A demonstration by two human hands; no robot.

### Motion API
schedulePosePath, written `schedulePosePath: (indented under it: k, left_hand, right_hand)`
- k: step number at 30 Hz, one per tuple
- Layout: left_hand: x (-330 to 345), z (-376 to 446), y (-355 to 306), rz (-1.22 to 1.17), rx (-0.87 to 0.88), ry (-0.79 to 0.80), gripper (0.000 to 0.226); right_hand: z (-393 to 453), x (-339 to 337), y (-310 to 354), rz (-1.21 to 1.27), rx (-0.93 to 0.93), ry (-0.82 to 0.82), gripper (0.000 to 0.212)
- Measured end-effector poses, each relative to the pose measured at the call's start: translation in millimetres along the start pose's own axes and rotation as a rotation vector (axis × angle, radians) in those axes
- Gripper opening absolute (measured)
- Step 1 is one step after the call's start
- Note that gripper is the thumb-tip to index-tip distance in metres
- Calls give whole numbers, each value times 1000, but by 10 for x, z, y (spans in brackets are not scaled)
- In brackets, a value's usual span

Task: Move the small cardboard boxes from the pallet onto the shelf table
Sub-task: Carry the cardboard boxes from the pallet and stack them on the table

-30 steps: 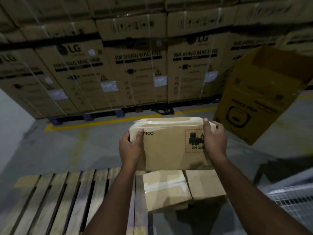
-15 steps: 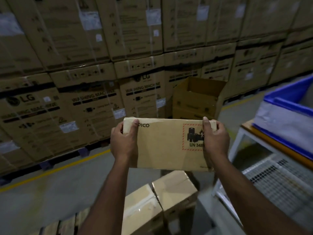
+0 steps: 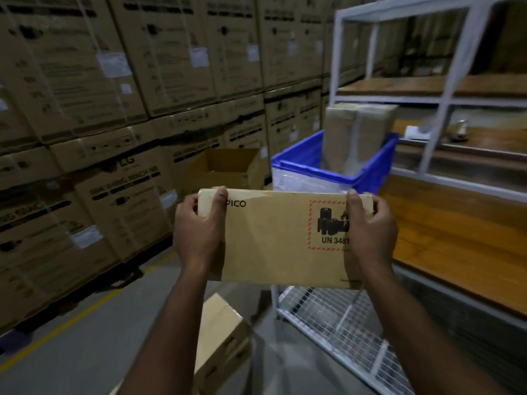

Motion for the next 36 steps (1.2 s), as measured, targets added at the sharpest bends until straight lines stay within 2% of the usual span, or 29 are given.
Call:
schedulePosePath:
  k: [6, 12, 19, 22, 25, 28, 32, 34, 36]
  left_hand:
    - [893, -458, -664, -61, 100, 135, 58]
    - [1854, -835, -1073, -149, 171, 339, 50]
    - [2936, -972, -1298, -225, 233, 579, 69]
    - [3332, -922, -1382, -238, 215, 652, 68]
    - [3694, -860, -1382, -280, 132, 744, 77]
    - [4027, -814, -1383, -287, 117, 834, 78]
    - [4463, -747, -1417, -221, 214, 997, 66]
    - [4631, -695, -1440, -215, 210, 1089, 65]
    - [4782, -652, -1474, -229, 170, 1174, 68]
  right_hand:
    - [299, -1207, -91, -55, -41, -269, 52]
    - [551, -1972, -279, -123, -33, -408, 45]
    - [980, -2456, -456, -259, -38, -526, 44]
    - [1269, -2492, -513, -323, 5, -507, 47]
    - [1535, -2465, -623, -357, 76, -451, 58]
    - [1746, -2401, -739, -312, 121, -368, 66]
    - [2012, -2290, -829, -259, 119, -256, 80]
    - [2166, -2288, -865, -199, 146, -215, 87]
    - [2336, -2308, -899, -144, 185, -185, 82]
Point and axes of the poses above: each hand's wrist, its own z-axis towards the middle knuckle, its own x-axis out of the palm, y = z × x, the point moved 9 cm from there along z, towards the middle knuckle
